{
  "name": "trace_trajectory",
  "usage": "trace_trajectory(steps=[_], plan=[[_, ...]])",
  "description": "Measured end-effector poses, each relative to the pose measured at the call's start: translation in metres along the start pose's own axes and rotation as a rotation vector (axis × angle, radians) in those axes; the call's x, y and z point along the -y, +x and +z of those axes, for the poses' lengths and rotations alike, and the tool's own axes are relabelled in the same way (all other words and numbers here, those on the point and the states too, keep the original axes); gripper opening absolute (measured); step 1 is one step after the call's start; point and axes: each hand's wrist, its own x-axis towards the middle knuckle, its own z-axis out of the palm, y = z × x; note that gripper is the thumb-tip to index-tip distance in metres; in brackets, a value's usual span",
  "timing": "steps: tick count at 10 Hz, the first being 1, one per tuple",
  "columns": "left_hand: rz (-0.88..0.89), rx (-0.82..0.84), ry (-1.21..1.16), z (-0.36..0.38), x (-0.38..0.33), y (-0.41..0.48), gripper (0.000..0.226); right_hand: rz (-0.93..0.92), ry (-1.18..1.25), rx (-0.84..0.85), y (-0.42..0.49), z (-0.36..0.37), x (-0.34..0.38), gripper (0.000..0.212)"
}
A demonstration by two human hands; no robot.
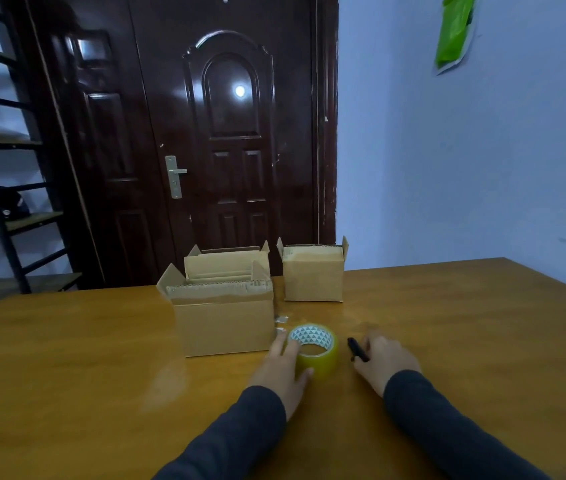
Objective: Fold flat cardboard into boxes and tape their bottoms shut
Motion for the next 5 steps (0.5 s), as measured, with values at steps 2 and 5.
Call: trace_trajectory(steps=[2, 5], plan=[[0.002, 0.016, -0.043, -0.005, -0.003, -0.004, 0.041, -0.011, -0.080, 0.028, 0.003, 0.001, -0.003, 0.026], [0.017, 0.089, -0.016, -0.038, -0.014, -0.010, 0.065, -0.045, -0.220, 0.126, 0.002, -0.039, 0.010, 0.031]])
